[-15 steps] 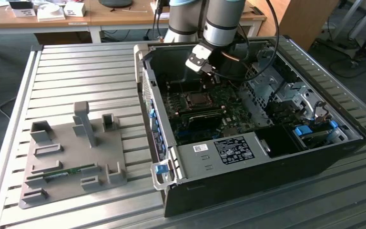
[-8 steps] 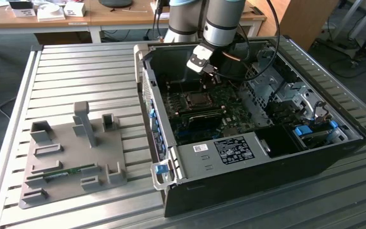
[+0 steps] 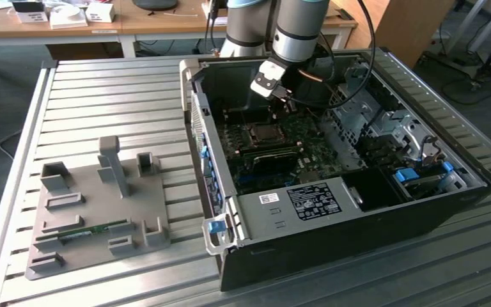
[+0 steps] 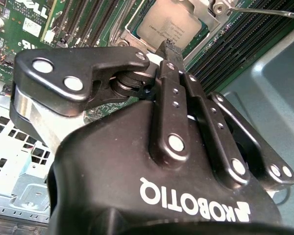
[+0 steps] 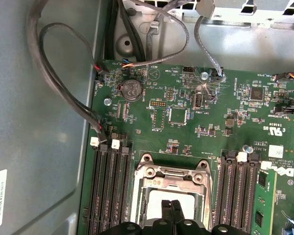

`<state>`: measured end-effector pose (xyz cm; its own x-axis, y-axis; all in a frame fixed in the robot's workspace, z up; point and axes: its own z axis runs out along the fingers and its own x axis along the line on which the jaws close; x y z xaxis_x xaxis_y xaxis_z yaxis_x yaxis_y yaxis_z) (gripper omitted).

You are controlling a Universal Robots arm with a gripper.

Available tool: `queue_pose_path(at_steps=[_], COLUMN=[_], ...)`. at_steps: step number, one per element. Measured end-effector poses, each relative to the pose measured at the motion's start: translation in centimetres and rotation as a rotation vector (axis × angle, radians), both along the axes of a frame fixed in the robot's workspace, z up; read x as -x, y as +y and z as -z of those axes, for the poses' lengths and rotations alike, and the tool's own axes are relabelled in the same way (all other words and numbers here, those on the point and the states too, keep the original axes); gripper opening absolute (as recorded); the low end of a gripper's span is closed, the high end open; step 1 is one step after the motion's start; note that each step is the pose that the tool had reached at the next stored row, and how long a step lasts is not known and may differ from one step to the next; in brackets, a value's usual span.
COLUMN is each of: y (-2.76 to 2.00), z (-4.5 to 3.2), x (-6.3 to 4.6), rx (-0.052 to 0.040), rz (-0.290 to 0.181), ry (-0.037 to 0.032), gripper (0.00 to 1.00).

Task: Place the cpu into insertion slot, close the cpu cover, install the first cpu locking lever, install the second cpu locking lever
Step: 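Close the cpu cover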

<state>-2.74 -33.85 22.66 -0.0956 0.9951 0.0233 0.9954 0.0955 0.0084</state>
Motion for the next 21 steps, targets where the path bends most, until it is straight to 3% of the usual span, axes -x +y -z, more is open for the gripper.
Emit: queue_pose_path(at_steps=[21], y=[0.0], z=[0.0], x=[0.0], rx=[0.0], rz=[-0.048], ry=[0.0], gripper=[0.11])
